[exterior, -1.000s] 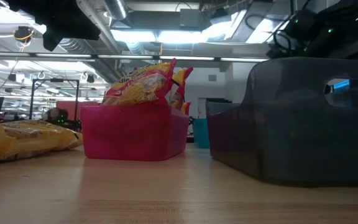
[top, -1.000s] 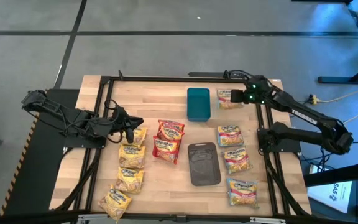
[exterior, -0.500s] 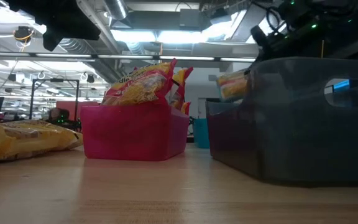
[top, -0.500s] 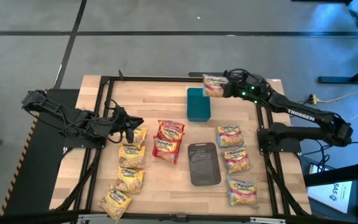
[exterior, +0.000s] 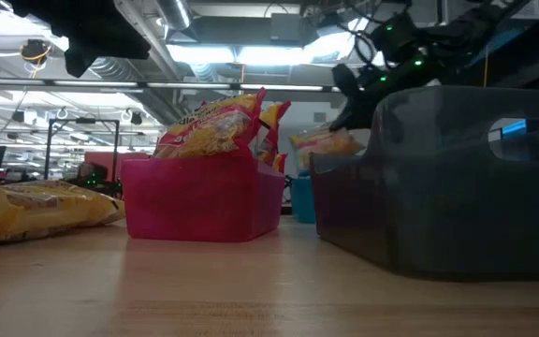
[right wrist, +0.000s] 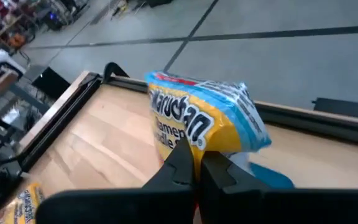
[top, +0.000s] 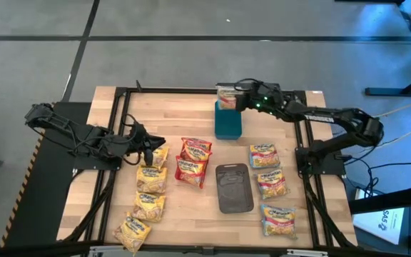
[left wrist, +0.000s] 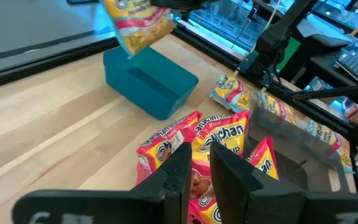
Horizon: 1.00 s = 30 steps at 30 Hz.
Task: Sort Maruchan noodles
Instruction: Put the blue bag into the blue bin
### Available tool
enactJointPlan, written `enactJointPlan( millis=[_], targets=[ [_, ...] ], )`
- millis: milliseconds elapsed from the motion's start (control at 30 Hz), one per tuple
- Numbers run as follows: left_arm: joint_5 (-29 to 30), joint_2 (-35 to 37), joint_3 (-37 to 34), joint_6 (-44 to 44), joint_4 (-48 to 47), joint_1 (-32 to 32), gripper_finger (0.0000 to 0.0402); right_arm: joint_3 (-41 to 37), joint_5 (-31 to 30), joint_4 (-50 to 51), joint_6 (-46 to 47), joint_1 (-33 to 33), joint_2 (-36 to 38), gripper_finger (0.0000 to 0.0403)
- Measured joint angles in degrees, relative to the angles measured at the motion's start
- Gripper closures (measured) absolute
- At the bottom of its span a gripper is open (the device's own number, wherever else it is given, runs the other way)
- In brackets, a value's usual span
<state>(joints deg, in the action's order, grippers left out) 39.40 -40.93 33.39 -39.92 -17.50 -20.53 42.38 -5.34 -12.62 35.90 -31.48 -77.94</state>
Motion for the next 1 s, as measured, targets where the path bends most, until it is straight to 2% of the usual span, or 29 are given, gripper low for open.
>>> enactJointPlan(
  millis=[267,1000],
  targets=[
    [-0.1,0.0,0.0,-0.3,0.3,0.0,0.0349,8.7,-1.3,10.0,-4.2,0.0,-7.8,0.0403],
    [0.0,0.0,0.0,-0.5,0.5,0.0,0.0349,8.9,0.7,9.3,-5.0,0.0,-14.0,0.0397]
  ],
)
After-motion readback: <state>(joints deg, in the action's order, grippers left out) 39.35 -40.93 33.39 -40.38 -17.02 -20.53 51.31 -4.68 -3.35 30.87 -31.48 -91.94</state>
